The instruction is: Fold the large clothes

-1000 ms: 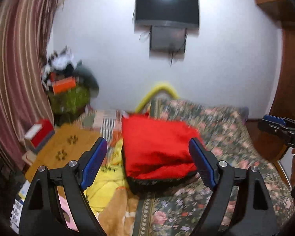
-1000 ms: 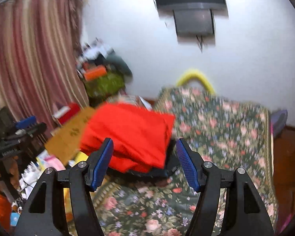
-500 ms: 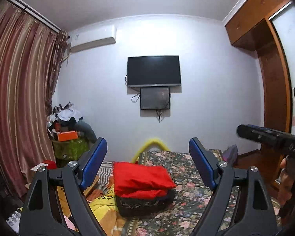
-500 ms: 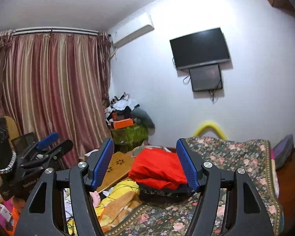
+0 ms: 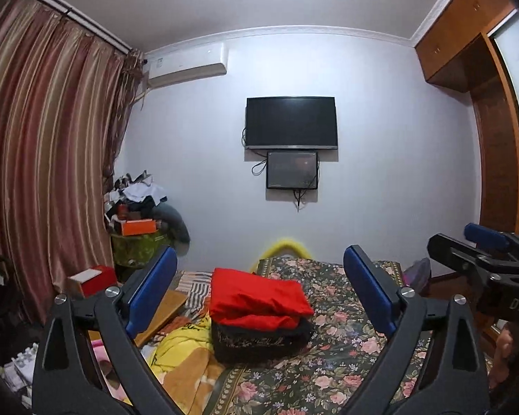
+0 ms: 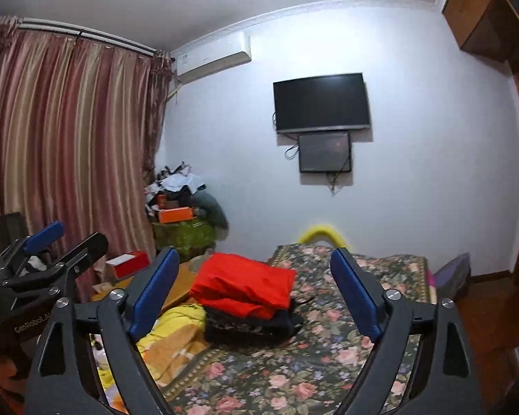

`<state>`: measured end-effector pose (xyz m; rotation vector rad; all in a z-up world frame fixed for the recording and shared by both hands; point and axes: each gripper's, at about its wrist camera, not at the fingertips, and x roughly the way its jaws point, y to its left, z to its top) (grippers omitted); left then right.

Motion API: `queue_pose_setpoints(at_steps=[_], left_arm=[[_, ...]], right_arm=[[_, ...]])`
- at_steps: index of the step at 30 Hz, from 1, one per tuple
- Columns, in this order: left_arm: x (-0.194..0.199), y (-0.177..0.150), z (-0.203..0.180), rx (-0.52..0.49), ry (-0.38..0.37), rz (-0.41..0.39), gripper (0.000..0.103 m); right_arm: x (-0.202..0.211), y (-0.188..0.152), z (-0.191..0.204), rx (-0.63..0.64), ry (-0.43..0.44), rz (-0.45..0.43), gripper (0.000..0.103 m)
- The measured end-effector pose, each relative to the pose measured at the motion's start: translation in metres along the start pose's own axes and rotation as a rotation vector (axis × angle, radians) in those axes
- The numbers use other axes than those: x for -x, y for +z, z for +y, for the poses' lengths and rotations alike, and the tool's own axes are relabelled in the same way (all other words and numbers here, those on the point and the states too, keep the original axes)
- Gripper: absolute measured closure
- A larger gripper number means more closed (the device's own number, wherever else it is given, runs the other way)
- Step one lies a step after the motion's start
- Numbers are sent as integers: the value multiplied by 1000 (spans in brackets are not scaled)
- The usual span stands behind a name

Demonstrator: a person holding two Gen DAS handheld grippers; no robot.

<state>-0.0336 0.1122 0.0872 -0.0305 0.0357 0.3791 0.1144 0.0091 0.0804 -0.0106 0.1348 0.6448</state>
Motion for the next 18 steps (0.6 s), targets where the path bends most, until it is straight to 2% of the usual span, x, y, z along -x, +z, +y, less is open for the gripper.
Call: queue_pose_setpoints(at_steps=[1, 3, 7, 18], left_arm=[[1, -1, 1, 5, 2, 6, 5], [-2, -3, 3, 11, 6, 14, 5], [-5, -7, 6, 15, 9, 27, 5], [-8, -13, 5, 22, 6, 45, 5]], right_arm=[[-2, 2, 1, 4, -2, 0, 5], [-1, 1, 1, 7, -8, -6, 3], [-5, 5, 1, 8, -6, 1, 3], [4, -11, -2, -2, -13, 25, 3]])
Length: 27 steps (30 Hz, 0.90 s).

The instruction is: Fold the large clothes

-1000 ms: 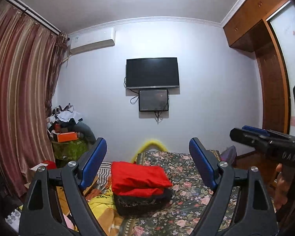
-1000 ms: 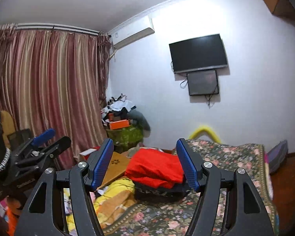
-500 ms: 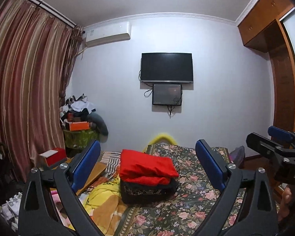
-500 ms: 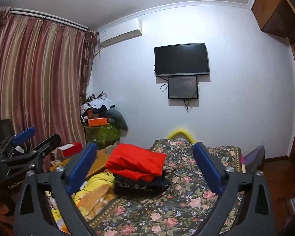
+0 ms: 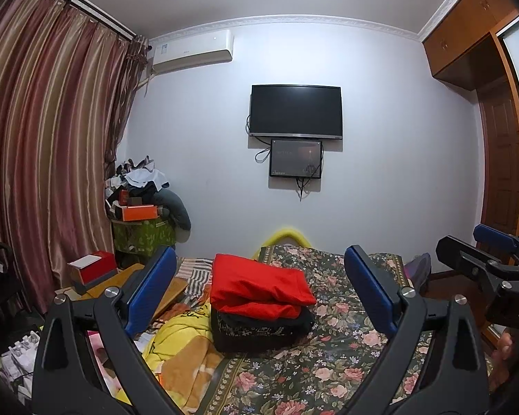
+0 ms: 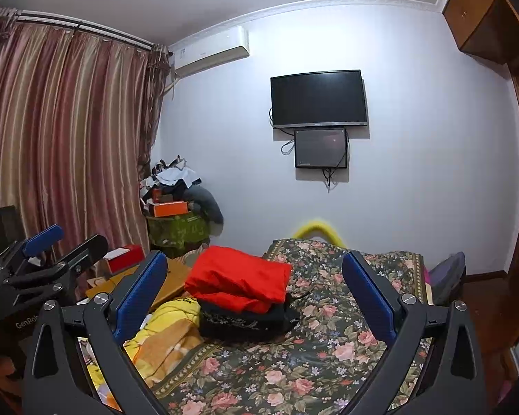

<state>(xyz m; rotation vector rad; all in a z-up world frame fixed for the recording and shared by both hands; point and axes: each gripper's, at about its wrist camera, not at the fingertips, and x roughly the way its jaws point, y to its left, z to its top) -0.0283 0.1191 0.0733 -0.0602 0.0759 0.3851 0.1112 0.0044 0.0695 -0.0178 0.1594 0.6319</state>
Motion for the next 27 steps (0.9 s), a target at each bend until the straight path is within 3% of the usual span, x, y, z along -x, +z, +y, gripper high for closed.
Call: queue_pose_setpoints(at_steps=[27], left_arm=[[-9, -7, -6, 11, -2, 35, 1]], right_arm=[[-1, -1, 0, 5, 1, 38, 2]])
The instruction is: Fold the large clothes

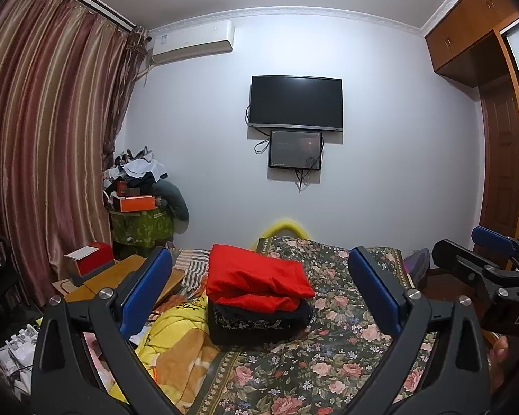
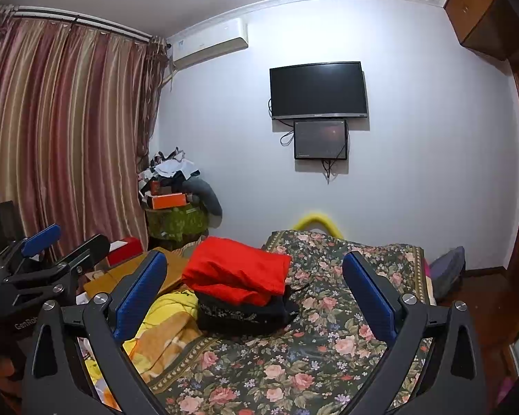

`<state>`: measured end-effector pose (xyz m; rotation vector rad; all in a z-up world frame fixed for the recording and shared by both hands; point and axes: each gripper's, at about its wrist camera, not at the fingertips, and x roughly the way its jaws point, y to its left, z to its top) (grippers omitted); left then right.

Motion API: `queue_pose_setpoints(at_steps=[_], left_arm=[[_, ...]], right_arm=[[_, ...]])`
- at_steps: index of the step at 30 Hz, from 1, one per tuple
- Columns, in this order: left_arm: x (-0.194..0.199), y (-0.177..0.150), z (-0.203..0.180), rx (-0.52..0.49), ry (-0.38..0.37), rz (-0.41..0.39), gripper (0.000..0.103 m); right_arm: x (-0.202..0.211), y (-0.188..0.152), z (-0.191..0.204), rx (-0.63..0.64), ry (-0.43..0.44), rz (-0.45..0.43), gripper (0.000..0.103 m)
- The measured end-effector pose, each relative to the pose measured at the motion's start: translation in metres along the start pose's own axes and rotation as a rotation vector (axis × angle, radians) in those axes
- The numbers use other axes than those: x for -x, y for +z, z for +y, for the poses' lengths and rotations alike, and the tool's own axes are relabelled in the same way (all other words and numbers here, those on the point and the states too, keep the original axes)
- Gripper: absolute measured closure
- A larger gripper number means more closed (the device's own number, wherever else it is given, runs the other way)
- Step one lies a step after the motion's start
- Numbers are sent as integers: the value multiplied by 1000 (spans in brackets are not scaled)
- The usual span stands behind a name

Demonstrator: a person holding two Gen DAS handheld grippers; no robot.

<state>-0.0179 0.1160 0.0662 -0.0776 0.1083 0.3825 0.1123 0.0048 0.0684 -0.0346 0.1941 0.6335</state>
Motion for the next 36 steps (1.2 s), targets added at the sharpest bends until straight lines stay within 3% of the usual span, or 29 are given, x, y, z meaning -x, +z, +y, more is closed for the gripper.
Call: queue_pose_setpoints(at_steps=[27, 36], left_arm=[[-2, -1, -10, -33, -37, -1, 1], [-8, -2, -5, -2, -42, 17, 1]], right_arm=[[-1, -1, -13, -25, -12, 13, 2], [-2, -1, -15, -32, -14, 16, 2]])
